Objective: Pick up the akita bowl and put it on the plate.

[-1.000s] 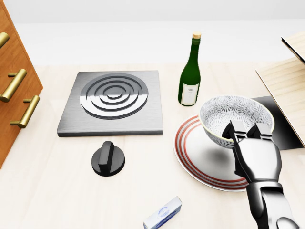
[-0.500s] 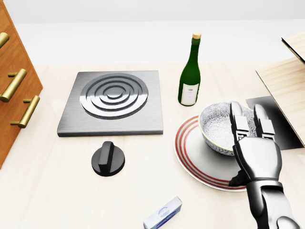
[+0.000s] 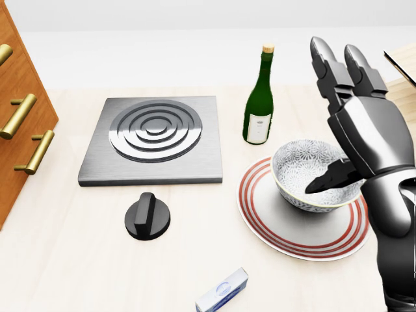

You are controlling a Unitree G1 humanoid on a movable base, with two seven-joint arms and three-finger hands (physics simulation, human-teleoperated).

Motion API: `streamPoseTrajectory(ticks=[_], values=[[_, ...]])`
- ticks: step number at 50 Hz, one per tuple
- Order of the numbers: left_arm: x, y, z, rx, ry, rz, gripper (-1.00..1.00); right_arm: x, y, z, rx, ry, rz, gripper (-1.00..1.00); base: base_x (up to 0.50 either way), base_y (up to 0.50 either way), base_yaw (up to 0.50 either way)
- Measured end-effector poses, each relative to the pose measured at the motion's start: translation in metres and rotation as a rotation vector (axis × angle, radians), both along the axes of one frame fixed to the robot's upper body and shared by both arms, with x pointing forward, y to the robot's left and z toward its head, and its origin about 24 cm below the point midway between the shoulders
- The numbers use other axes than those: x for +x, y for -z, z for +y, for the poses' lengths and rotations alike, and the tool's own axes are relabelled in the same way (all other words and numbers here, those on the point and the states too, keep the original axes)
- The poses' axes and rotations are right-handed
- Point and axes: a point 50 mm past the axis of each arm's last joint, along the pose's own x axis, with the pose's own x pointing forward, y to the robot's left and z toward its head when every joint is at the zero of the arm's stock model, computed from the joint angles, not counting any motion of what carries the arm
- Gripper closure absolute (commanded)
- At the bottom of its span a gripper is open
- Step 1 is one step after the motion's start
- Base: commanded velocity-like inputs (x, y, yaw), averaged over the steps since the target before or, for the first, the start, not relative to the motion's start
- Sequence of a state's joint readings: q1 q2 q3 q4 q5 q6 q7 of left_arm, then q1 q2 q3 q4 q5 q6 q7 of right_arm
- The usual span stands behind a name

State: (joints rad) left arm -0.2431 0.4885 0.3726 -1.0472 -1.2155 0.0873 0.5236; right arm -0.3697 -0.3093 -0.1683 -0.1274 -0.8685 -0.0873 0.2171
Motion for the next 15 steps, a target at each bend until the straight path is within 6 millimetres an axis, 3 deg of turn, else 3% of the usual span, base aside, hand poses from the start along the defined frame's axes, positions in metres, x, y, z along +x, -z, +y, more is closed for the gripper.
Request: streamPoseTrajectory(ticks=[8,15], values=[[0.000,0.000,0.000,-0.003,-0.003,0.000,-1.00,-0.004,-0.050,0.007,-0.035,-0.097,-0.083,-1.00,0.00,0.00,0.00],[0.000,0.000,0.000,0.000,0.004,0.000,-1.00,-0.009,-0.081,0.009,-0.057,-0.137,-0.135,-1.00,0.00,0.00,0.00]])
